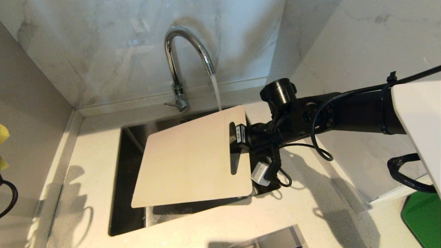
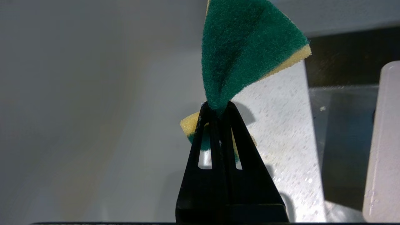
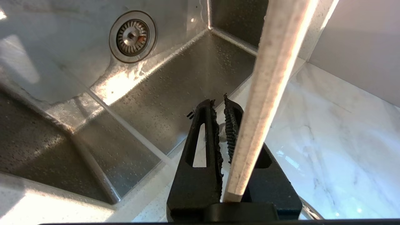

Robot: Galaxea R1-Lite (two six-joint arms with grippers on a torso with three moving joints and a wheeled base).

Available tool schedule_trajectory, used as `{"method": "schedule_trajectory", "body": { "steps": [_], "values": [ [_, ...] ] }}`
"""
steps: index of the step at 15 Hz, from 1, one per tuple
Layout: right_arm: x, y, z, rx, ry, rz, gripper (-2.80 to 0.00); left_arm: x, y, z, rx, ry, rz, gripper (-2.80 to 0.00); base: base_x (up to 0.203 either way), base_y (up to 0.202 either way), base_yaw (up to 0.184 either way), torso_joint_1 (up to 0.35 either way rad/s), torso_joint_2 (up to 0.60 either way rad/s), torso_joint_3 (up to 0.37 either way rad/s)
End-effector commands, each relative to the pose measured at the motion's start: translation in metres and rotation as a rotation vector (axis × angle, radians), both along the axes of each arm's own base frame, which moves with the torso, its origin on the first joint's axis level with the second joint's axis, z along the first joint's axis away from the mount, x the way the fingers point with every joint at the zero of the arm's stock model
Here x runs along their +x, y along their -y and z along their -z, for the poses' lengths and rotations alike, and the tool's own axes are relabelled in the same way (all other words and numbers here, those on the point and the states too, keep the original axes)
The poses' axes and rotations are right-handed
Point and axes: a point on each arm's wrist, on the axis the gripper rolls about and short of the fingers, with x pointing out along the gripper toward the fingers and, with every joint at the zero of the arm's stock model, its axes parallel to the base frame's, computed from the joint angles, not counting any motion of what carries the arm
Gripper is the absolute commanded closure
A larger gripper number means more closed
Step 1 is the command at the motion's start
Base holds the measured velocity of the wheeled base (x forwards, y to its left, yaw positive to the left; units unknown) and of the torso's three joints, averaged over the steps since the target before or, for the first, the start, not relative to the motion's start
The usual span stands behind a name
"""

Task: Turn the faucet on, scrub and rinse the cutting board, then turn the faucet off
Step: Scrub the cutting board underwater

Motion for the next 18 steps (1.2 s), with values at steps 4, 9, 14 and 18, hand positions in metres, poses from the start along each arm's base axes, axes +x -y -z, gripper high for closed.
{"method": "schedule_trajectory", "body": {
  "steps": [4,9,14,18],
  "values": [
    [0.000,0.000,0.000,-0.001,0.005,-0.008,0.00,0.036,-0.005,-0.013,-0.001,-0.009,0.011,0.00,0.000,0.000,0.000,0.000,0.00,0.000],
    [0.003,-0.001,0.001,0.017,0.002,-0.003,0.00,0.072,-0.042,-0.025,0.019,-0.020,-0.040,0.00,0.000,0.000,0.000,0.000,0.00,0.000],
    [0.004,-0.001,0.001,0.026,0.006,-0.004,0.00,0.108,-0.052,-0.027,0.026,-0.045,-0.015,0.00,0.000,0.000,0.000,0.000,0.00,0.000],
    [0.008,-0.002,0.007,0.023,-0.003,-0.002,0.00,0.128,-0.045,-0.038,-0.102,-0.084,0.044,0.00,0.000,0.000,0.000,0.000,0.00,0.000]
  ]
}}
